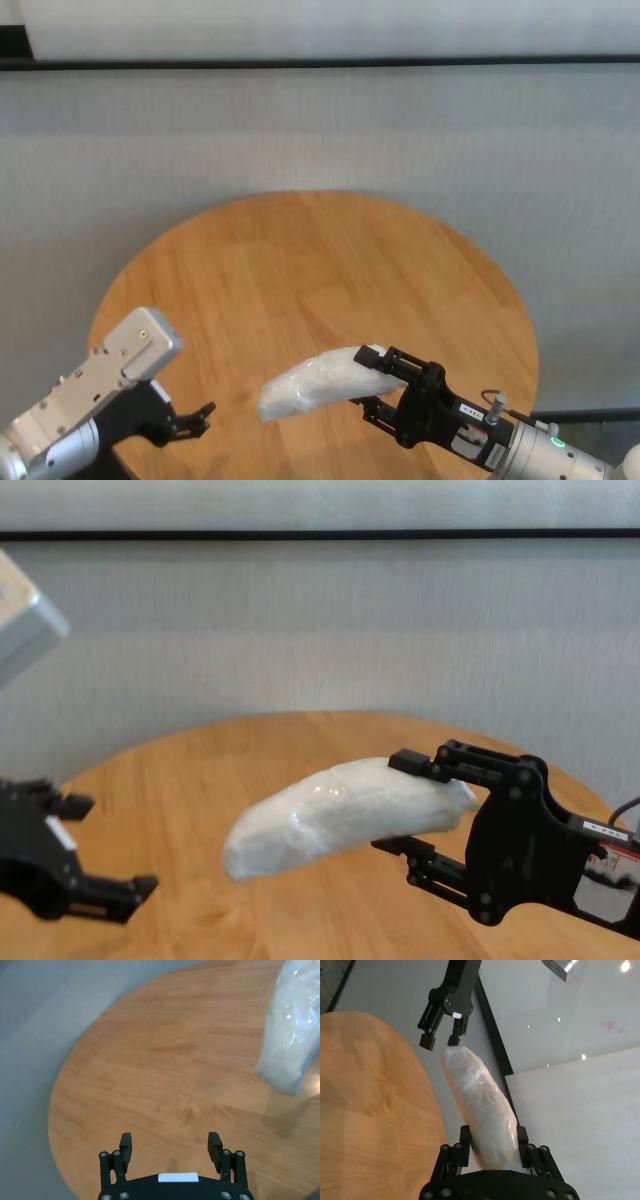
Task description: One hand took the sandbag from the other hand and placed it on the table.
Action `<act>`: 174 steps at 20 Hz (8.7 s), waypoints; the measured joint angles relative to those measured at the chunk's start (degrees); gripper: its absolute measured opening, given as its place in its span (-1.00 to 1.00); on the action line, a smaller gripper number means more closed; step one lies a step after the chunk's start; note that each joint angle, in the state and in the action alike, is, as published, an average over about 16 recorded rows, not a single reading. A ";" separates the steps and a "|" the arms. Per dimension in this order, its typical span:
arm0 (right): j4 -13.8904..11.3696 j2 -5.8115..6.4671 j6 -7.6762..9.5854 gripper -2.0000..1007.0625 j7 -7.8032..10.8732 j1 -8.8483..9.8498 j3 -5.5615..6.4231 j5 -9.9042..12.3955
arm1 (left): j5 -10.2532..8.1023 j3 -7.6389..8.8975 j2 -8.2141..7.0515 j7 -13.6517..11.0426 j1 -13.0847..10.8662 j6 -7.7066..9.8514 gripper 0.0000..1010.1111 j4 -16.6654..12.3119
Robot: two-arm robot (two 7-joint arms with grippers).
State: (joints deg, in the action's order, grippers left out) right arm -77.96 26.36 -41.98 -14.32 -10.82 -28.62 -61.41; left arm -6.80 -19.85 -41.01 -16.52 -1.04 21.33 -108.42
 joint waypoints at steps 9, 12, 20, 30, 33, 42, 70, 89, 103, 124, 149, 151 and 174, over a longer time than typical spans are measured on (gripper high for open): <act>0.01 0.00 0.00 0.05 0.01 -0.02 0.00 0.03 | 2.12 -2.30 -0.96 -5.78 3.76 -4.88 0.98 2.49; 0.11 -0.05 0.07 0.05 0.33 -0.25 0.15 0.50 | 2.34 -2.58 -1.00 -6.69 4.29 -5.76 0.98 3.02; 1.83 -0.97 1.69 0.05 5.16 -2.66 2.03 7.66 | 2.36 -2.79 -0.94 -7.33 4.67 -6.62 0.98 3.58; 9.98 -3.98 9.13 0.05 17.29 -9.74 5.84 24.15 | 2.22 -2.58 -0.96 -6.93 4.36 -6.21 0.98 3.27; 12.79 -4.77 11.69 0.05 19.95 -11.69 6.50 27.53 | 2.19 -2.54 -0.97 -6.87 4.30 -6.14 0.98 3.22; 18.03 -5.43 16.39 0.05 22.58 -14.19 6.71 30.97 | 2.15 -2.48 -0.99 -6.78 4.22 -6.03 0.98 3.14; 24.53 -4.18 19.20 0.05 18.46 -14.67 2.21 28.19 | 2.10 -2.42 -1.01 -6.72 4.14 -5.93 0.98 3.05; 26.60 -4.33 19.09 0.05 18.73 -15.32 0.96 29.25 | 2.11 -2.42 -1.01 -6.72 4.14 -5.93 0.98 3.04; 26.52 -4.32 19.00 0.29 18.72 -15.34 0.95 29.38 | 2.11 -2.41 -1.01 -6.72 4.14 -5.93 0.98 3.04; 22.17 -3.25 18.84 1.00 21.28 -13.90 1.78 31.59 | 2.11 -2.41 -1.01 -6.72 4.14 -5.93 0.98 3.04; 7.90 -4.98 14.25 1.00 32.20 -3.17 10.57 55.61 | 2.11 -2.41 -1.01 -6.72 4.13 -5.93 0.98 3.04; 7.14 -5.14 13.78 1.00 33.03 -2.61 10.95 56.87 | 2.11 -2.41 -1.01 -6.72 4.13 -5.93 0.98 3.04; 1.28 -4.85 10.91 1.00 36.08 0.86 10.63 58.20 | 2.11 -2.41 -1.01 -6.72 4.13 -5.93 0.98 3.04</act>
State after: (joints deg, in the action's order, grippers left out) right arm -76.68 21.51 -31.06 21.76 -9.96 -17.99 -3.21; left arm -4.69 -22.26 -42.02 -23.24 3.09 15.39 -105.38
